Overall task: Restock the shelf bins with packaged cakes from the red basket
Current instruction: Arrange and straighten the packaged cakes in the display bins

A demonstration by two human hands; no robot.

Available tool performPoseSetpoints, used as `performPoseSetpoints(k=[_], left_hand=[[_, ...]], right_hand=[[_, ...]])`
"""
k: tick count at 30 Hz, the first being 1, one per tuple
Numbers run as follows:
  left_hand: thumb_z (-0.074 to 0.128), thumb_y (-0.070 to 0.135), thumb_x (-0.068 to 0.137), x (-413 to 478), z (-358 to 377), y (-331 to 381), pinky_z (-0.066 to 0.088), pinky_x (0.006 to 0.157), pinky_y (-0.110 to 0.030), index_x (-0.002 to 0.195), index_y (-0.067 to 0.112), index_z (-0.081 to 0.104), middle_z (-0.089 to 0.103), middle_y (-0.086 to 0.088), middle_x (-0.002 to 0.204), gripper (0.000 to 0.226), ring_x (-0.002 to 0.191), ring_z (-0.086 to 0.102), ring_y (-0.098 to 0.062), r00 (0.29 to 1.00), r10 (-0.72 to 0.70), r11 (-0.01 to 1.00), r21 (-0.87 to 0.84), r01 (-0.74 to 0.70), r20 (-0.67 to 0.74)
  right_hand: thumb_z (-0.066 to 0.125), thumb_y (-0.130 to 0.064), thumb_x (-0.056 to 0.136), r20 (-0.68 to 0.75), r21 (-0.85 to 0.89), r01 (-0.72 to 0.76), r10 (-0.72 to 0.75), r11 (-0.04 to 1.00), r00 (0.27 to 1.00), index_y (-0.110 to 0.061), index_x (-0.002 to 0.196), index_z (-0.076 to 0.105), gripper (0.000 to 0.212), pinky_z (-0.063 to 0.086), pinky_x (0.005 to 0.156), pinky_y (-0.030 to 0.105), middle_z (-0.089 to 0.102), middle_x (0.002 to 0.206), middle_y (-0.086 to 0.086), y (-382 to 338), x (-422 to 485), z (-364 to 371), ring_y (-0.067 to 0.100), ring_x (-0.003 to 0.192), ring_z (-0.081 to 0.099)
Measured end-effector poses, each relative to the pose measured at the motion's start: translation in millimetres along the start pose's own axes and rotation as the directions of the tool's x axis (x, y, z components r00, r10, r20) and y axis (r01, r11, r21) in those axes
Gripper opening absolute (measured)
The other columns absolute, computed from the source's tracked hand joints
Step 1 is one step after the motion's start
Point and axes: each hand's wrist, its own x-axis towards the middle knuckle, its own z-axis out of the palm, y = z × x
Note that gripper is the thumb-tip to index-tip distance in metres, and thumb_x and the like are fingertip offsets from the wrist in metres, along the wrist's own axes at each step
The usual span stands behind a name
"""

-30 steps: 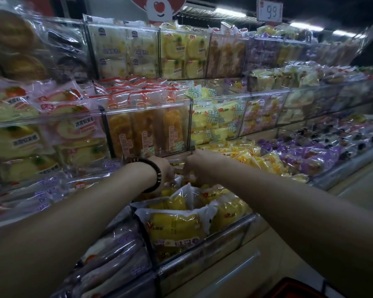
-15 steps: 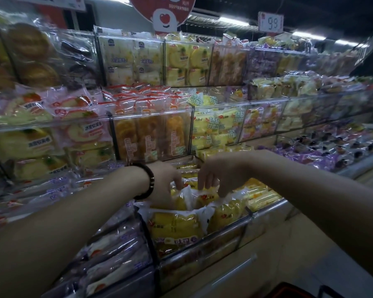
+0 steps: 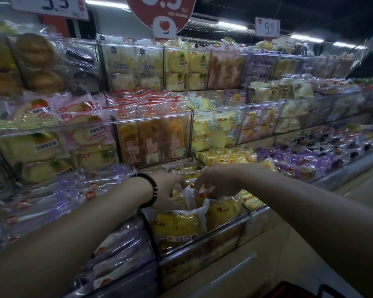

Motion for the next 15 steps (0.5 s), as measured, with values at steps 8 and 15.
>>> performPoseSetpoints(k=[8, 15], left_hand=[[0.056, 0.011, 0.103, 1, -9, 25, 0.046, 0.103, -0.034, 0.149, 0.017, 0.05, 0.038, -0.012, 0.157, 0.046, 0.14, 0.044, -0.029, 0.993, -0.119, 0.989, 0.086, 0.121, -0.022], [0.061, 0.06, 0.094, 5, 8, 17, 0.054, 0.095, -0.04, 0.107, 0.013, 0.069, 0.065, -0.015, 0.123, 0.05, 0.113, 0.06, -0.026, 0.993, -0.085, 0.996, -0.017, 0.084, -0.077]], right_hand=[[0.069, -0.014, 0.098, -0.038, -0.023, -0.073, 0.072, 0.997, 0.997, -0.037, 0.134, 0.065, 0.043, 0.057, 0.096, 0.044, 0.063, 0.127, -0.001, -2, -3, -7, 0.021, 0.114, 0.062], [0.066, -0.018, 0.1, 0.037, 0.071, -0.112, 0.11, 0.991, 0.993, -0.036, 0.136, 0.066, 0.041, 0.058, 0.09, 0.041, 0.065, 0.115, -0.006, 4, -6, -16, 0.02, 0.104, 0.063]])
